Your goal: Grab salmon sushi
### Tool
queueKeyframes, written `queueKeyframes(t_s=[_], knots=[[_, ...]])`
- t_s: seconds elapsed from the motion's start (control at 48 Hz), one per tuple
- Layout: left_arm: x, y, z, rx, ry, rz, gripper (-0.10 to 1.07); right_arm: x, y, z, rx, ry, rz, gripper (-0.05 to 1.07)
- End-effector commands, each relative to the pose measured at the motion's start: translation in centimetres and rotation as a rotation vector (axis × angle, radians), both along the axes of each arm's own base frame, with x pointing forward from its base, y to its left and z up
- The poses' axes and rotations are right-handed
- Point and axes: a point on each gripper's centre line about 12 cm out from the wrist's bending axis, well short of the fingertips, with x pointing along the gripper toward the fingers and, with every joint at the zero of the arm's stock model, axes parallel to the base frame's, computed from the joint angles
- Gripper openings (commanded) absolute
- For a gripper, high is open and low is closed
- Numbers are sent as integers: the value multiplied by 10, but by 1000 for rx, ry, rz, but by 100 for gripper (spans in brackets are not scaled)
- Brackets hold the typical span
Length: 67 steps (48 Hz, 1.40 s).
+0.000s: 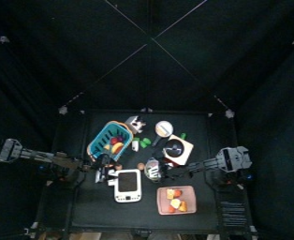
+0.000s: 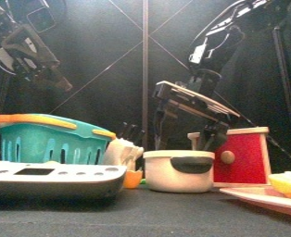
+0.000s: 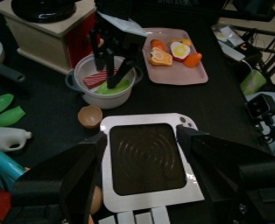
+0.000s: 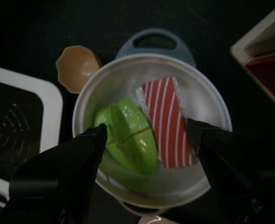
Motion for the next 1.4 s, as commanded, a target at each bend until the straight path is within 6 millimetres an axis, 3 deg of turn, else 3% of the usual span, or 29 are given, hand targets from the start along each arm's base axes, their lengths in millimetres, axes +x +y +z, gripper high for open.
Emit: queueKeyframes(t_s=[0.0,0.333,0.562,0.938,1.208,1.375], knots=[[2,0,5,-2,-18,-3,97,6,-6,12,1,-33,-19,101],[2,0,5,-2,-18,-3,97,8,-15,15,6,-40,-50,101],[2,0,5,-2,-18,-3,97,6,-17,0,18,5,-70,98],[1,0,3,0,-10,1,97,8,-23,-18,25,45,-89,76],[1,1,3,0,-9,2,97,18,-24,7,-17,-3,-50,56],[1,1,3,0,-9,2,97,16,-26,20,-43,3,-57,51]])
